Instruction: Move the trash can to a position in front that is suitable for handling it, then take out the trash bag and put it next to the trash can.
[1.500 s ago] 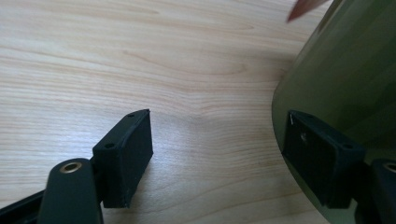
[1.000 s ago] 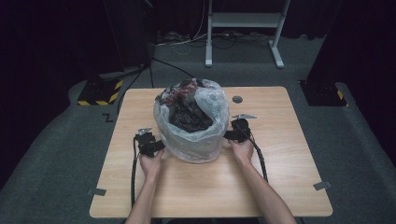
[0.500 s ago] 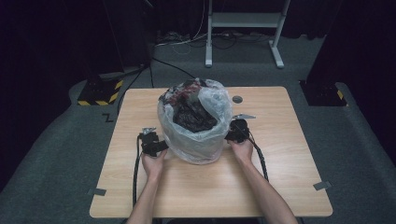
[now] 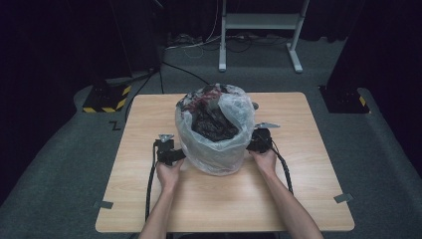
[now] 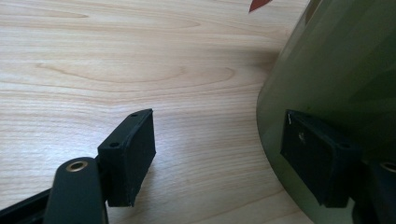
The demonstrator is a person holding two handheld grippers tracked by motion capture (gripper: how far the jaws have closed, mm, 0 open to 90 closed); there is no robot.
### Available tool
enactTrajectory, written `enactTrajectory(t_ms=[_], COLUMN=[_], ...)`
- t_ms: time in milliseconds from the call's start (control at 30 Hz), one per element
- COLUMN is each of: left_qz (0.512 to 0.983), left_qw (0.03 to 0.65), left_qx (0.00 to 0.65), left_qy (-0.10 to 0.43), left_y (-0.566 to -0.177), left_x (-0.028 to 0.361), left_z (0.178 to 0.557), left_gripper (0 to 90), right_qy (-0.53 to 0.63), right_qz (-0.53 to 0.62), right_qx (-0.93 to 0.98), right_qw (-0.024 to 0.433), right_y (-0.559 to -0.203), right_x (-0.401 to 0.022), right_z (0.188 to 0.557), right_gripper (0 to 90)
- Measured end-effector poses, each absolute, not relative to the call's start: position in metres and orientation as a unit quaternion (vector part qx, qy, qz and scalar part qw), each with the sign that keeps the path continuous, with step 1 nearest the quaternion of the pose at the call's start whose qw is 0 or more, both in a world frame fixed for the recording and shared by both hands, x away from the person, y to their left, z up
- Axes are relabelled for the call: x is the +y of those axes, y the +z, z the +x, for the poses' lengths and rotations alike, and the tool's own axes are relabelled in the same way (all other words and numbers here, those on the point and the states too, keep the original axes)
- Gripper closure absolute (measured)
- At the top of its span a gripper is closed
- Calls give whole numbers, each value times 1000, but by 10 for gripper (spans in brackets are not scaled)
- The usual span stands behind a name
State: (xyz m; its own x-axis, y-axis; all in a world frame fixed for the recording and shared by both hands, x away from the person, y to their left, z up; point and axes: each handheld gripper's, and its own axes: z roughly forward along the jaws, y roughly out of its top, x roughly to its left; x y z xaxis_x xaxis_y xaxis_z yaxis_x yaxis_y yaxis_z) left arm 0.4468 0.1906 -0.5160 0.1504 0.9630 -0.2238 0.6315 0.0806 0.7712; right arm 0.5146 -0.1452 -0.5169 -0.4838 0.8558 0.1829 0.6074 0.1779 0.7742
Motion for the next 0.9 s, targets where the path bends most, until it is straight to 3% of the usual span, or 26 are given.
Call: enactTrajectory(t_ms=[900], left_qz=[683], left_qw=[379], left_qx=[585], left_qy=[216], left_y=[-514], left_x=[137], left_z=[458], left_gripper=[278], right_qy=[418], right_qz=[502], right_qx=[739], right_qw=[162], right_y=[-518], right_x=[-199], right_z=[499], right_gripper=[359])
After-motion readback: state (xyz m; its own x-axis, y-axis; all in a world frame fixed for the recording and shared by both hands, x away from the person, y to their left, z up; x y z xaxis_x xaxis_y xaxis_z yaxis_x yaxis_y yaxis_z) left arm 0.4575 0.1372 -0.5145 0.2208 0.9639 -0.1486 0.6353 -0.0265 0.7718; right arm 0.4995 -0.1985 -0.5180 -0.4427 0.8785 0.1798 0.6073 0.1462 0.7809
